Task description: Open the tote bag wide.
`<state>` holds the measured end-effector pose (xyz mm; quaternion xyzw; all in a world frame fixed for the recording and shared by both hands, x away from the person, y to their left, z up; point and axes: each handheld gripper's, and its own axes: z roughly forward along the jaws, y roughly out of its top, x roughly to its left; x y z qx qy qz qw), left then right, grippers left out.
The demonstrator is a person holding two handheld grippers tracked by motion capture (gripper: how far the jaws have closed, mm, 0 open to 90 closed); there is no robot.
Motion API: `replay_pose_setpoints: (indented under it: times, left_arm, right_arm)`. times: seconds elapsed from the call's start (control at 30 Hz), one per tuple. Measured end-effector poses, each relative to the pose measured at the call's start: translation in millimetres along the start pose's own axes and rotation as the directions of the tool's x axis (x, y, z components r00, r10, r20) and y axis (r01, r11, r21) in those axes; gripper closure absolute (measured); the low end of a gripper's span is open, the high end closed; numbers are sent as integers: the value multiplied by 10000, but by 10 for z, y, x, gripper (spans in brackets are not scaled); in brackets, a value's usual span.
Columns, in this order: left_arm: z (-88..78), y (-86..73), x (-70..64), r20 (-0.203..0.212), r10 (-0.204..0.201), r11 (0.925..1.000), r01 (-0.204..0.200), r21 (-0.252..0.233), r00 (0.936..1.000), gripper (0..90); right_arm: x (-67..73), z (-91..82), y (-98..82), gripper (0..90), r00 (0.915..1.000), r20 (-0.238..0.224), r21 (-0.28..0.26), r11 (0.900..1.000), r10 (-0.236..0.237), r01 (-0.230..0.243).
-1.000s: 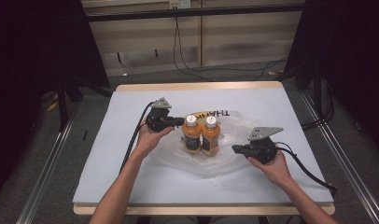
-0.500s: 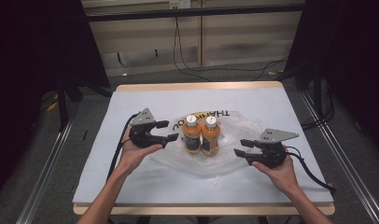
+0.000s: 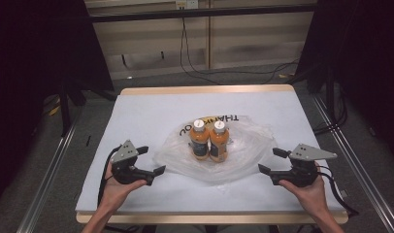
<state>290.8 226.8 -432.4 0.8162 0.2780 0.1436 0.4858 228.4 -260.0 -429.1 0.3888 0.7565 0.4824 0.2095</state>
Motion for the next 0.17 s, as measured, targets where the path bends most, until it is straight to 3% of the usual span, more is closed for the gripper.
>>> replay_pose_setpoints:
  times: [0.17]
  left_arm:
    - [-58, -153, 14, -144, -415, 9991, 415, 13, 9990, 38]
  right_arm:
    - [-59, -54, -51, 165, 9988, 439, -121, 9997, 196, -191]
